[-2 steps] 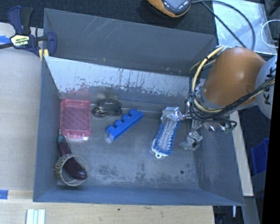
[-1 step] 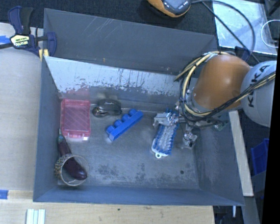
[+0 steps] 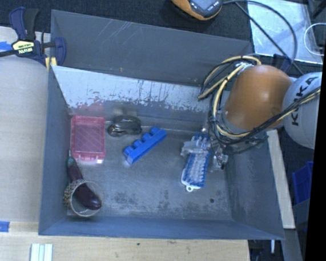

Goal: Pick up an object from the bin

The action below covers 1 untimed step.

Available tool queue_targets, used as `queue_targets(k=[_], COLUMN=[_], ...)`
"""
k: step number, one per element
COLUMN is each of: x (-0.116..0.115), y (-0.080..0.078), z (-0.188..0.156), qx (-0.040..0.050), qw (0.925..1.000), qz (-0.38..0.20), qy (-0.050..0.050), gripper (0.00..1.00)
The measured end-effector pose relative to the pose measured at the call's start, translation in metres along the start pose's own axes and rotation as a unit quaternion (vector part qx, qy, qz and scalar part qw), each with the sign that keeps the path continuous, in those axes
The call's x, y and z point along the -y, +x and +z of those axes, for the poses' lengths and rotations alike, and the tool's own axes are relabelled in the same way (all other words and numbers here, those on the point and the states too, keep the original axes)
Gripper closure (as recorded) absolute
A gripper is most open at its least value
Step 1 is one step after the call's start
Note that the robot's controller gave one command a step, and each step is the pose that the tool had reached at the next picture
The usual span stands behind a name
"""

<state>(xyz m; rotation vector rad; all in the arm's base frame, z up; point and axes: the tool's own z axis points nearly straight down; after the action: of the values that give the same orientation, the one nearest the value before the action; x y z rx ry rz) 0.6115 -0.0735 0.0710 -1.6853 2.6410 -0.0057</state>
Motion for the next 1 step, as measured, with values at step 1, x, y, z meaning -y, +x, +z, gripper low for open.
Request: queue_targets(k=[1], x=[0.0], y=[0.0], z=[0.0], qx=[0.0], qw=[1.0], qz=[0.0], qy=[0.0], gripper=[1.0])
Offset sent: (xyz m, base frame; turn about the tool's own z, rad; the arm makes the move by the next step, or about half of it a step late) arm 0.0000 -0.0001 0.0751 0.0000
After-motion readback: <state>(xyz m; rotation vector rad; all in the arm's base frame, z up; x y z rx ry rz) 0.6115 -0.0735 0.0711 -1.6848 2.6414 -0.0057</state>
